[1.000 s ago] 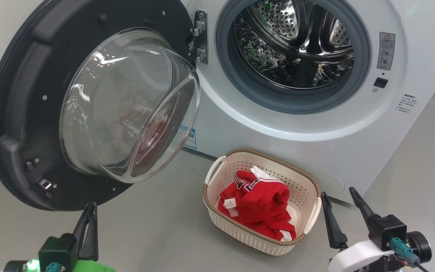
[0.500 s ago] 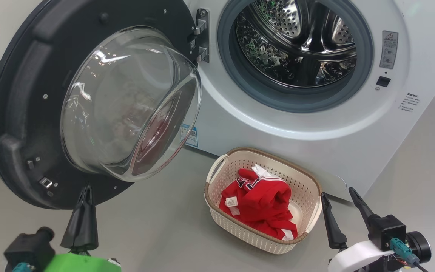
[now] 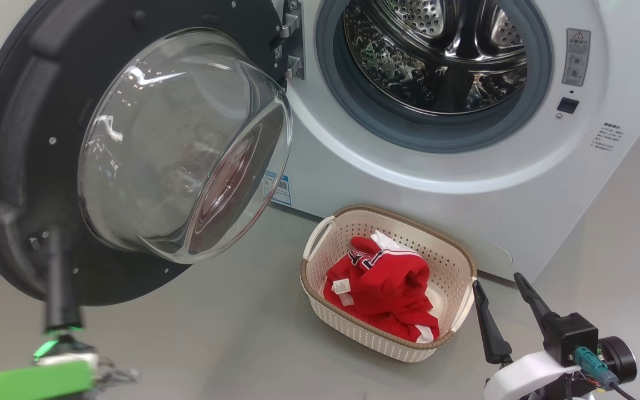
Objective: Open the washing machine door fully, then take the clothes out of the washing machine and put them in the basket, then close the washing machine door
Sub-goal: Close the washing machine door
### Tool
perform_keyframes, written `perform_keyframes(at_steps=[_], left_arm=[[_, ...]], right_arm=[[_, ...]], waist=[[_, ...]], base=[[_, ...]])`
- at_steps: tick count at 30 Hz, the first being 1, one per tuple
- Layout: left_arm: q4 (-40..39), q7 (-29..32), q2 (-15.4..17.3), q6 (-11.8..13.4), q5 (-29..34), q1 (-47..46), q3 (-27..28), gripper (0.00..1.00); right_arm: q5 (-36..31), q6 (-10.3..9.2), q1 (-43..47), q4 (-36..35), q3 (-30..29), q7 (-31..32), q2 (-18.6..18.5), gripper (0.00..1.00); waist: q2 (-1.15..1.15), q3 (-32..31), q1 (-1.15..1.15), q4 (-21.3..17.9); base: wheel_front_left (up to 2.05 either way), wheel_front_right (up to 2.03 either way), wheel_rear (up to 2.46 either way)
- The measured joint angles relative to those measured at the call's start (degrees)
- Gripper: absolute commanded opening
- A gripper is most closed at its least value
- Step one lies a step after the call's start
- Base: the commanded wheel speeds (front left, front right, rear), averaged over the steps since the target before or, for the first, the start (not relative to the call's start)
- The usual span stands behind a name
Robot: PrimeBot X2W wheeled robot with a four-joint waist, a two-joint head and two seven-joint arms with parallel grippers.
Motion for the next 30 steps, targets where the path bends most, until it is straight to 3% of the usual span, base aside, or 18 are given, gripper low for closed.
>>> perform_keyframes(at_steps=[4,8,10,17,25,30], left_arm=[[-1.42,0.29,-0.02,-0.02,-10.32,-2.66,9.06,0.0],[-0.65,0.79,0.13,-0.02,-14.45,-5.37,15.97,0.0],[1.26,1.48,1.8,0.02,-15.82,-6.84,19.19,0.0],[11.83,4.25,9.43,4.34,-20.65,-10.99,28.59,0.0],[24.47,8.22,15.86,10.68,-23.96,-14.1,32.44,0.0],[29.45,12.44,18.31,11.8,-25.64,-15.17,29.97,0.0]], right_arm=[[-0.01,0.0,-0.04,-0.4,0.0,0.23,-0.2,1.0],[-0.02,0.0,-0.26,-0.66,-0.14,0.24,-0.47,1.0],[-0.02,0.0,-0.31,-0.7,-0.24,0.26,-0.71,1.0],[-0.26,0.05,-1.34,-0.99,-0.13,0.8,-1.27,1.0],[-0.54,0.58,-1.58,-1.03,0.55,1.51,-1.59,1.0],[-0.63,0.59,-1.67,-1.37,0.68,2.01,-1.82,1.0]], waist=[[0.0,0.61,0.0,-0.36],[0.0,1.33,0.0,-0.65],[0.0,1.68,0.0,-0.71],[0.0,2.48,0.0,-1.2],[0.0,2.74,0.0,-3.04],[0.0,3.22,0.0,-4.09]], base=[[0.0,0.0,0.0],[0.0,0.0,0.0],[0.0,0.0,0.0],[0.0,0.0,0.0],[0.0,0.0,0.0],[0.0,0.0,0.0]])
